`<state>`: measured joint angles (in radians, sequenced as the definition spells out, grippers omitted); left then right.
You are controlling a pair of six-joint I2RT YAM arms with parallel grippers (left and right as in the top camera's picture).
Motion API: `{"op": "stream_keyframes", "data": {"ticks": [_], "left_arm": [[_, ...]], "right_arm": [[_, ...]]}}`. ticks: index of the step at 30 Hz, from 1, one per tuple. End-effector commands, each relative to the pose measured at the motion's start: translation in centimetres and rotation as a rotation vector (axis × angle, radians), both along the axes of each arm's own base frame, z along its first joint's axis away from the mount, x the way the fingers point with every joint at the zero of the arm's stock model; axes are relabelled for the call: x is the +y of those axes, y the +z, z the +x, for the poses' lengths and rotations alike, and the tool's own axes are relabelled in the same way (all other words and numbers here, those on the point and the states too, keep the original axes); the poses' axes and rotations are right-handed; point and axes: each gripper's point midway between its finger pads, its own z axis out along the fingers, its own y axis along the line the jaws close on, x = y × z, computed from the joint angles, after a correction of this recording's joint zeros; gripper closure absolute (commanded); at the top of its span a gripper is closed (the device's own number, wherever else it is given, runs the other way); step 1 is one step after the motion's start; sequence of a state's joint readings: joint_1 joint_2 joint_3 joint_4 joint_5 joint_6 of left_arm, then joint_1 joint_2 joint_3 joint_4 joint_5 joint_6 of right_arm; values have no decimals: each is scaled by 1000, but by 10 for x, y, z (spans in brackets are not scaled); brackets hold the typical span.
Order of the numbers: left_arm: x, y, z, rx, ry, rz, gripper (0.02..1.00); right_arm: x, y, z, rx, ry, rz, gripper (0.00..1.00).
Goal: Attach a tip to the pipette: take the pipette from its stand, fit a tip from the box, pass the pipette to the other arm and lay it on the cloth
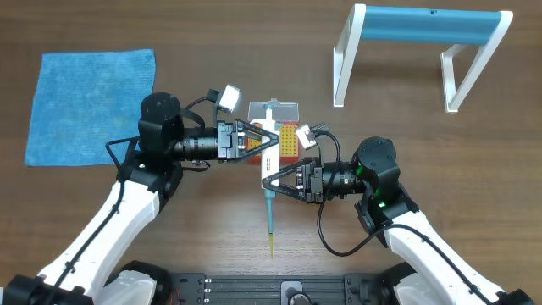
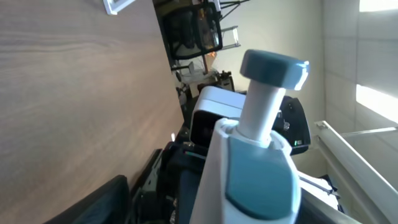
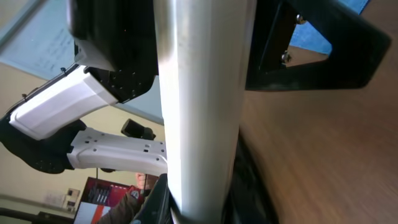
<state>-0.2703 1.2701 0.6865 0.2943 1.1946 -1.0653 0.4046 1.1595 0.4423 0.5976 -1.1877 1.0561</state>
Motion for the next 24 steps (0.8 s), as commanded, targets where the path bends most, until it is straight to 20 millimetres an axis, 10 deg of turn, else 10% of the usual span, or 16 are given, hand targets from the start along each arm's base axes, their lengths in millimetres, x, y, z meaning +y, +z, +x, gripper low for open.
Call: {"op": "stream_keyframes", "data": {"ticks": [1, 8, 9, 11, 24], "left_arm": [[-2, 7, 10, -58, 33, 7, 297], [-2, 7, 11, -62, 40, 8, 301], [-2, 7, 12, -61, 40, 8, 402], [-2, 7, 11, -60, 38, 7, 989], [-1, 6, 14, -62, 57, 13, 989]], "right_arm": [[1, 2, 4, -30, -5, 4, 928], [2, -6, 8, 0, -5, -10, 930], [2, -7, 8, 3, -5, -11, 930], [2, -7, 8, 1, -5, -10, 930], [3, -3, 11, -28, -17, 1, 930]]}}
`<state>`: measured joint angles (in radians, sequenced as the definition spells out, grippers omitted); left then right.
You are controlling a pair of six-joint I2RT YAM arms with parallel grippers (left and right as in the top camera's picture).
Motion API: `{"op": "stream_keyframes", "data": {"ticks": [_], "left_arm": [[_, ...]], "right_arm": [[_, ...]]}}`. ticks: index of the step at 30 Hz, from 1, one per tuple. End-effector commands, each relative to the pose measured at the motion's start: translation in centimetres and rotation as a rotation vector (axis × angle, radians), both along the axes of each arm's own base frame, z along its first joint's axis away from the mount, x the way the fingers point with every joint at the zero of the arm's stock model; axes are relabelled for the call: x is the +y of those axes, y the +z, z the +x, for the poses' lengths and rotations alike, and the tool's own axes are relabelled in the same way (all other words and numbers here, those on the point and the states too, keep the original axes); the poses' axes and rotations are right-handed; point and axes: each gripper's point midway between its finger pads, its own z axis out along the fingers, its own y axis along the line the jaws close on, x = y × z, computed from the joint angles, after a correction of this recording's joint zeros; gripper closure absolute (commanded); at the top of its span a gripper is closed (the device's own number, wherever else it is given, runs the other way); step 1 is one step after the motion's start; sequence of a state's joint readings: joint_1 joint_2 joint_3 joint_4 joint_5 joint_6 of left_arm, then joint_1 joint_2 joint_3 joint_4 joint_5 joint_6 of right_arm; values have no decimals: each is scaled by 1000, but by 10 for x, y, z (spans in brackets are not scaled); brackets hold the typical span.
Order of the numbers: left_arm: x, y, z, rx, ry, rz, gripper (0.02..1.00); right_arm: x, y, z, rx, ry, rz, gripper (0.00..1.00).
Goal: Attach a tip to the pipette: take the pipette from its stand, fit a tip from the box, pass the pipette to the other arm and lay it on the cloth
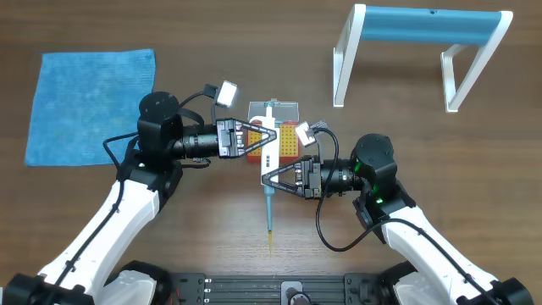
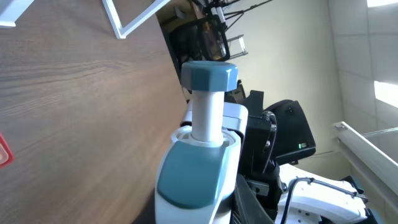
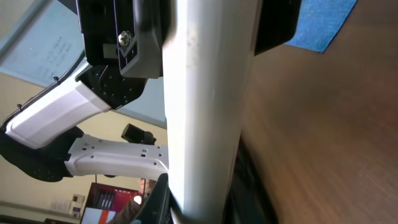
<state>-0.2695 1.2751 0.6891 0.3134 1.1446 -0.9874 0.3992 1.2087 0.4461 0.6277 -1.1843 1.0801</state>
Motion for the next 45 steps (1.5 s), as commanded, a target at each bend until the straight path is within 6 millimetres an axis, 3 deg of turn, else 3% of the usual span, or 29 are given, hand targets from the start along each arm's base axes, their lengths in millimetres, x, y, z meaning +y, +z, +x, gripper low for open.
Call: {"op": "stream_keyframes", "data": {"ticks": [1, 2, 3, 8, 9, 10, 18, 19, 20, 22, 26, 32, 34, 37, 39, 45], "left_arm": [[-2, 6, 4, 34, 15, -7, 989], [-3, 7, 3, 34, 10, -7, 864], [-4, 7, 2, 34, 8, -7, 673], [-15, 6, -6, 33, -24, -4, 652], [-16, 6, -7, 32, -25, -3, 776], [-17, 6, -7, 27, -22, 0, 989], [-14, 3, 5, 1, 42, 18, 991], [-9, 3, 9, 2, 59, 20, 991], [-5, 2, 13, 5, 74, 20, 989], [8, -1, 22, 24, 118, 26, 989], [62, -37, 53, 211, 347, 106, 989], [108, -30, 75, 199, 478, 103, 989], [131, -38, 78, 233, 534, 157, 989], [181, -74, 59, 413, 672, 404, 989], [204, -81, 41, 485, 710, 547, 989], [282, -45, 4, 548, 821, 909, 991]], "right_arm": [[2, 4, 2, -66, -5, 8, 928], [3, 4, 1, -66, 0, 8, 928], [4, 4, 0, -66, 5, 8, 930], [8, 4, -2, -67, 8, 6, 928], [8, 4, -2, -67, 8, 6, 928], [8, 4, -2, -67, 7, 6, 925], [8, 4, -2, -67, 4, 6, 928], [8, 4, -2, -67, 5, 6, 327], [8, 4, -2, -67, 5, 6, 169], [8, 4, -2, -67, 4, 6, 167], [5, 4, 1, -67, -7, 5, 167], [-4, 4, 13, -66, -51, 4, 167], [-7, 4, 17, -56, -67, 4, 167], [-9, 4, 19, -57, -77, 4, 167], [-9, 4, 19, -57, -77, 4, 165], [-12, 2, 39, -62, -191, -12, 167]]}}
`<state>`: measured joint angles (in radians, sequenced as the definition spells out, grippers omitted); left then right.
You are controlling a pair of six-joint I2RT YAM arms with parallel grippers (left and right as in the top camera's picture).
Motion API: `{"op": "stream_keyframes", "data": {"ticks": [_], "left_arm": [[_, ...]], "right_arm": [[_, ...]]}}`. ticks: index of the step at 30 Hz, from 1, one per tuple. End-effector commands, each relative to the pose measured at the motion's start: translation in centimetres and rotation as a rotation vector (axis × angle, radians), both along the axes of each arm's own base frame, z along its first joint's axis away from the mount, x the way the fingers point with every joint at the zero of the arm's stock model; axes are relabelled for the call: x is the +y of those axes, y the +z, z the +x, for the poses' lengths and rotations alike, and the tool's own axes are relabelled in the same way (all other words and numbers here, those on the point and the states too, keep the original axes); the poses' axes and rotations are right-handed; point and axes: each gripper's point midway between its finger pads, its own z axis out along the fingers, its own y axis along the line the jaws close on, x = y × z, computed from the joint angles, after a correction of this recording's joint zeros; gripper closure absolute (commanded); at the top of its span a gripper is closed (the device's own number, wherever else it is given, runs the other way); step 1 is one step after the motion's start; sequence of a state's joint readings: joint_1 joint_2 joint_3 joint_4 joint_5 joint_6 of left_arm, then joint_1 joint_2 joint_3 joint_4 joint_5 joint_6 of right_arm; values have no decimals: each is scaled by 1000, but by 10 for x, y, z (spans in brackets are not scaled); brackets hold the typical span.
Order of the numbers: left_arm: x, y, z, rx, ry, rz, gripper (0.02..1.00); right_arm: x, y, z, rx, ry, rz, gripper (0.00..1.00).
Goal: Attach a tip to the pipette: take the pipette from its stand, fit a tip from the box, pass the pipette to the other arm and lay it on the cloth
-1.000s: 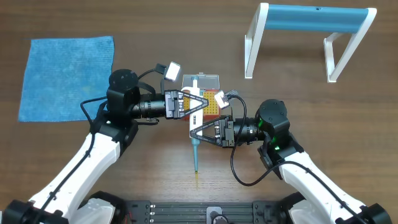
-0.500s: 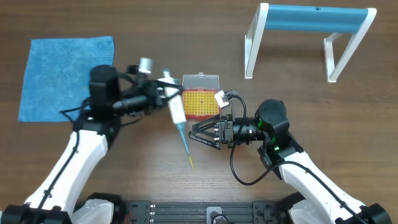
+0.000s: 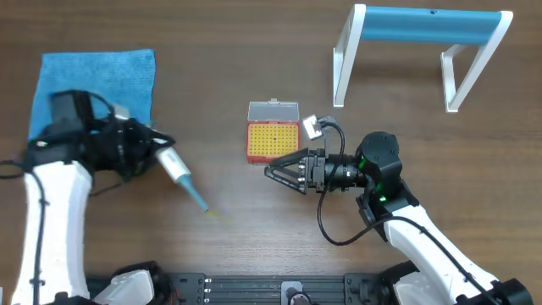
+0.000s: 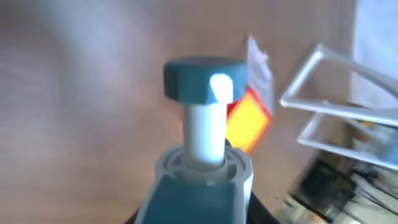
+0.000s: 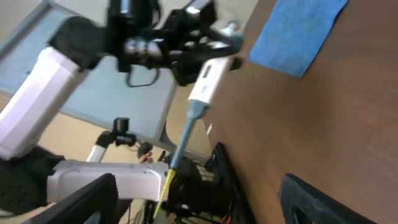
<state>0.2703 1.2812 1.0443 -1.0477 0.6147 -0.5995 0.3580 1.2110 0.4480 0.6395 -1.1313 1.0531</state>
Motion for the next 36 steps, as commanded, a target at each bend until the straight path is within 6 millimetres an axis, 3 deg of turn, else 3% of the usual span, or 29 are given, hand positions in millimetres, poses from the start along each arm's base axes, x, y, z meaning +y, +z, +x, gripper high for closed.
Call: {"op": "stream_keyframes", "data": {"ticks": [1, 4, 8, 11, 15, 18, 21, 26, 30, 34, 36], "left_arm": [[83, 42, -7, 7, -28, 411, 989], [117, 63, -12, 90, -68, 496, 989], [151, 73, -2, 208, -165, 588, 989], [174, 76, 22, 237, -217, 652, 989], [200, 76, 72, 179, -259, 740, 987], [212, 62, 96, 156, -299, 768, 989], [226, 35, 116, 180, -338, 806, 989], [257, -5, 133, 311, -466, 983, 989], [260, -19, 162, 261, -516, 1052, 987], [239, -30, 213, 46, -574, 1035, 989], [230, -36, 222, 11, -586, 1015, 987]], "right_arm": [[-3, 1, 20, -22, -107, -9, 165], [-3, 1, 20, -22, -109, -9, 165], [-6, 0, 30, -33, -164, -17, 159], [-10, -1, 44, -105, -247, -42, 159], [-22, -8, 70, -160, -404, -97, 150], [-31, -16, 83, -158, -492, -143, 150], [-35, -19, 89, -149, -535, -158, 150], [-40, -20, 95, -102, -588, -149, 148], [-43, -20, 98, -96, -613, -151, 148], [-47, -21, 103, -77, -652, -149, 148], [-49, -21, 104, -62, -667, -146, 148]]}}
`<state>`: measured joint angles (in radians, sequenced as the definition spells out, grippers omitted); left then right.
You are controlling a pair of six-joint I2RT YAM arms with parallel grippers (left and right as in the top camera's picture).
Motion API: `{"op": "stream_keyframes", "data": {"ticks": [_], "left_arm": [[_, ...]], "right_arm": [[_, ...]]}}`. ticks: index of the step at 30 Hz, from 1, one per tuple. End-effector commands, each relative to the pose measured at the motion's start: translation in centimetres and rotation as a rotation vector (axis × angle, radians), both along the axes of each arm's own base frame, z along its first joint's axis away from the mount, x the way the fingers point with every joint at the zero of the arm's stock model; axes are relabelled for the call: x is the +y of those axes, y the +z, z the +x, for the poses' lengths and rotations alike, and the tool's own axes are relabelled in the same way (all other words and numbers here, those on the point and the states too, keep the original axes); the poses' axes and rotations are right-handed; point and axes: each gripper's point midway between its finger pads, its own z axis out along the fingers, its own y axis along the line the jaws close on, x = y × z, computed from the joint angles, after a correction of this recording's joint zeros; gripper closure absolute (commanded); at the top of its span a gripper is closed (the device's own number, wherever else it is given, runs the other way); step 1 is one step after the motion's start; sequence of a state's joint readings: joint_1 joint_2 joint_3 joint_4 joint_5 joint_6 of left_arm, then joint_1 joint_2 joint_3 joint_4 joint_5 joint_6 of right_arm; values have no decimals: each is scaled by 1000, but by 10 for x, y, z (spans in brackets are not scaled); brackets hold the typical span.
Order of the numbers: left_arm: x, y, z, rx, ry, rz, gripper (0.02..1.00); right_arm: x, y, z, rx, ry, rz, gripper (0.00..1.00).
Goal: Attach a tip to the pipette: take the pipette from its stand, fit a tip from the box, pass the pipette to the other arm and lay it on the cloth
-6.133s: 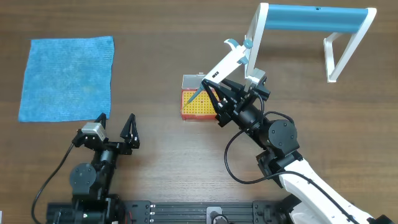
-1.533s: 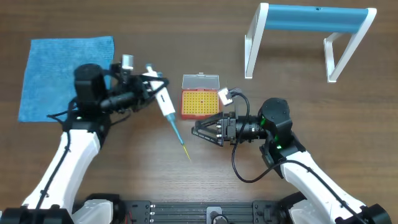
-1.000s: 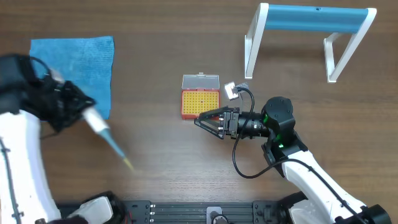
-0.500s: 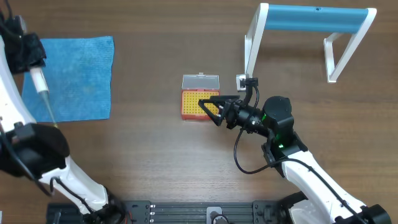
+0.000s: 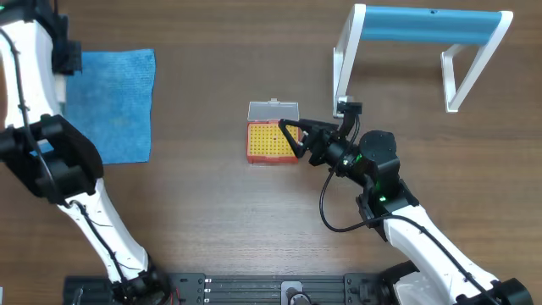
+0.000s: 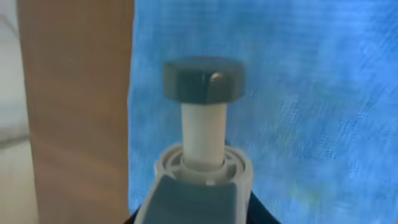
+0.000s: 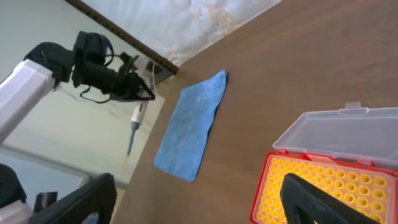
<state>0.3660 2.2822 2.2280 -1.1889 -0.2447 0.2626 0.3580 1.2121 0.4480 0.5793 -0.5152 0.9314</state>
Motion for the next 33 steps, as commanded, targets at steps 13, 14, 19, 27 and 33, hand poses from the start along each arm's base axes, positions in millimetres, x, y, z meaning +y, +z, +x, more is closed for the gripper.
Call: {"op": "stream_keyframes", "data": {"ticks": [13, 14, 19, 27, 33], "left_arm": [[-35, -134, 15, 151, -80, -221, 989], [-38, -139, 15, 156, -84, -244, 987], [-42, -147, 13, 168, -84, -264, 987], [-40, -147, 13, 163, -53, -260, 40], [-31, -137, 14, 151, -2, -215, 34]], "right_arm": [[-8, 2, 10, 34, -76, 34, 148], [-8, 2, 10, 38, -77, 37, 148], [-8, 2, 10, 54, -80, 51, 150], [-2, 2, 6, 60, -60, 55, 148], [-2, 2, 6, 60, -60, 55, 148]]}}
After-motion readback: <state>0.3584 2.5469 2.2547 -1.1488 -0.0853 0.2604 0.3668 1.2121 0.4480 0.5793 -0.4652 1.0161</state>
